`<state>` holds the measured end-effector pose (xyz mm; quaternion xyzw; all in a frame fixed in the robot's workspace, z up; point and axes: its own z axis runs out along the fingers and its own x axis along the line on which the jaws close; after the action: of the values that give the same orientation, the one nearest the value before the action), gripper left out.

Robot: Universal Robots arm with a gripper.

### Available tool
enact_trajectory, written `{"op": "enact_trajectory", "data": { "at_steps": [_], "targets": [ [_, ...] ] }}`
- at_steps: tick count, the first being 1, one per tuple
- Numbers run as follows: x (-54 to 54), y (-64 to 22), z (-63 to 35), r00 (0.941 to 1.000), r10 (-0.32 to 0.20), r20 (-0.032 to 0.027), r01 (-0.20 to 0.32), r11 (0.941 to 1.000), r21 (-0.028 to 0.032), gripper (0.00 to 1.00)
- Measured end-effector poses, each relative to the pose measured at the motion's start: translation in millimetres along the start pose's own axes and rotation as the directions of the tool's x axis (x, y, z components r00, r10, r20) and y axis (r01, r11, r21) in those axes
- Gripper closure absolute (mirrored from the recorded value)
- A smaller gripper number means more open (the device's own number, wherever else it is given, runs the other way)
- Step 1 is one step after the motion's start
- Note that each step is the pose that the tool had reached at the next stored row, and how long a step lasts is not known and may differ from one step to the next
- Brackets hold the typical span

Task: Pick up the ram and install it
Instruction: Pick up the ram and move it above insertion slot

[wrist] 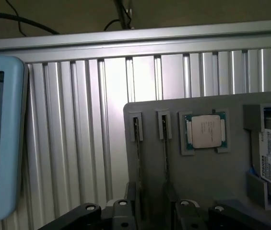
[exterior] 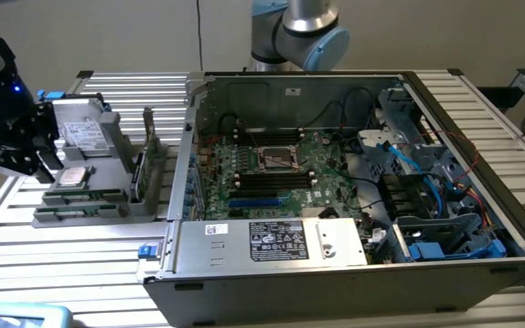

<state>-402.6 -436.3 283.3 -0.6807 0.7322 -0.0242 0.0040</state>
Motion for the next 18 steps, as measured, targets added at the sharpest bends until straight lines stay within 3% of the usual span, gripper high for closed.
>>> {"op": "enact_trajectory", "data": {
  "at_steps": [7,18],
  "targets": [
    [4.5,-2.1,7.8,1.0,-0.004,0.009,0.004,1.0,-0.0005,0.64],
    [14.9,-5.7,27.8,0.9996,-0.026,0.0115,0.026,0.9997,0.0004,0.64]
  ]
}}
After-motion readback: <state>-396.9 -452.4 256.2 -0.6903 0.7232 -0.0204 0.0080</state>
